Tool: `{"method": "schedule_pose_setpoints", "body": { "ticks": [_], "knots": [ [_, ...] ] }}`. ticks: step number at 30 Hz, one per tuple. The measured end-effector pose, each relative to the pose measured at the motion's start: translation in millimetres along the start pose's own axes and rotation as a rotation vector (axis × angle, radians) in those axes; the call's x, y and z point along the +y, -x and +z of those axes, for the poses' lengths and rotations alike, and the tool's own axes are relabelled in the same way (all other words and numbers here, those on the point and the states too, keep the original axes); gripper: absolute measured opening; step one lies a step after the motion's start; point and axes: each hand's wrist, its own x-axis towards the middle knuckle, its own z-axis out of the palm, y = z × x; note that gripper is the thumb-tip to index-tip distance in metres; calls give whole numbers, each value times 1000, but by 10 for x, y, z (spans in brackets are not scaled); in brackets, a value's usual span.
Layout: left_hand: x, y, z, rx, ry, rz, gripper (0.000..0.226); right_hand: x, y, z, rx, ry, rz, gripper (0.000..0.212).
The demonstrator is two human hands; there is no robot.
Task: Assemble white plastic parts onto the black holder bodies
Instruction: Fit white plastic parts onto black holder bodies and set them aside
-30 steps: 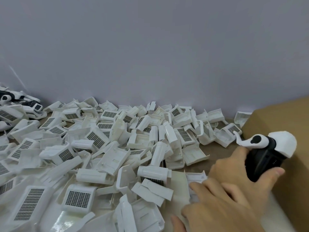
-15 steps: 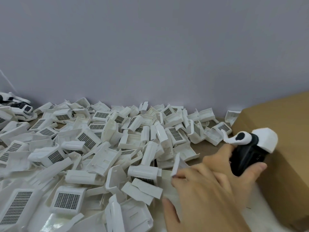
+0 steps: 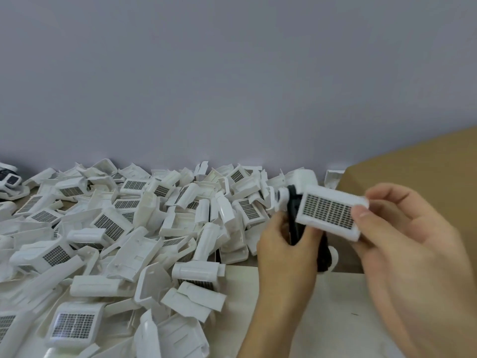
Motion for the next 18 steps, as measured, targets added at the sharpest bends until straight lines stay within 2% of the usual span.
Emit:
{"method": "schedule_pose_setpoints", "body": {
  "ticks": [2,5,9,10,12,15,18],
  "knots": [
    [67,9,9,17,108,-57,15,74,-58,-135,75,-22,17,23],
    [66,-10,10,23,221,-183,17,156,-81,-213,89,-15,83,32],
    [92,-17,18,35,289,-198,48,244,-54,-224,54,170,155,35],
    [65,-23,20,26,280,-183,45,266,-38,-214,44,247,124,33],
    [51,-10,32,12,225,-160,24,302,-5,-186,43,336,29,30],
    [-3,-13,11,-17,230,-150,11,321,11,-163,97,336,-40,26],
    [20,-3,1,-91,274,-96,30,323,-4,-166,165,235,-53,23]
  ]
}}
